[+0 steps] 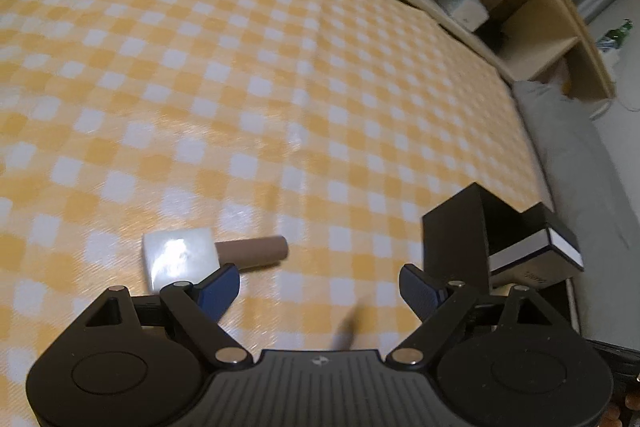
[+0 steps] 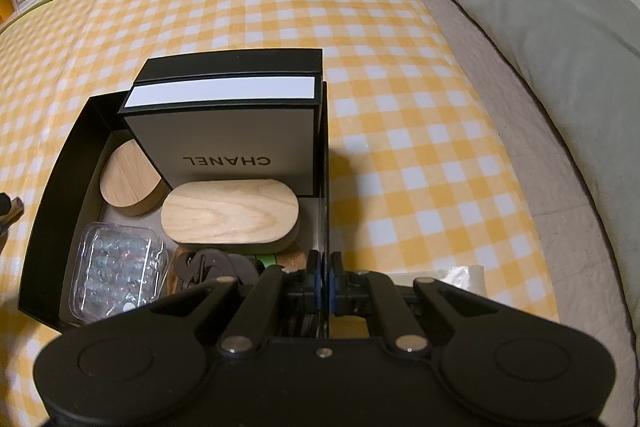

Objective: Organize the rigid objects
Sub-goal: 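Move the left tool back over the white-and-brown stick object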

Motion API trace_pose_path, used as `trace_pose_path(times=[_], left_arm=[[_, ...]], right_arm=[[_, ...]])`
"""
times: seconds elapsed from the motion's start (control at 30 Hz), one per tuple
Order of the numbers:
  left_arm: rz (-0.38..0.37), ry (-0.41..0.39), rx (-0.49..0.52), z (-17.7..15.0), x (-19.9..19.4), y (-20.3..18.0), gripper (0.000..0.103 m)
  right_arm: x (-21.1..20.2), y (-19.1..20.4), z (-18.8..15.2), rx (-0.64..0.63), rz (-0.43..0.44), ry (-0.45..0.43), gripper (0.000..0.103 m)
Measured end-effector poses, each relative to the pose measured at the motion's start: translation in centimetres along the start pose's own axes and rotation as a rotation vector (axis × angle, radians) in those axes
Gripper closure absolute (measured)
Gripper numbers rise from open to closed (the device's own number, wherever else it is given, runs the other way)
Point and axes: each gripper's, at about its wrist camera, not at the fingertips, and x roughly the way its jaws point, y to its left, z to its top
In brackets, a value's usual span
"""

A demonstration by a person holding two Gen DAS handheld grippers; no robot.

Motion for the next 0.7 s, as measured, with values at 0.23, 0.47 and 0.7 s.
trace_pose_path(times=[0.23,0.47,0.7], left_arm=[[0.092,0.029,0.089,-0.2,-2.0,-0.1,0.014],[0.26,-0.028,0.408,-0.9,-3.2,-1.9,0.0],[0.256,0.0,0.483,-1.0,-1.1,-0.2,0.0]], right_arm=[[0.0,0.0,0.0,0.001,0.001,0.0,0.098],[0.0,0.0,0.0,0.0,0.0,0.0,0.098],[0.0,0.0,0.0,-0.001,0.0,0.0,0.098]])
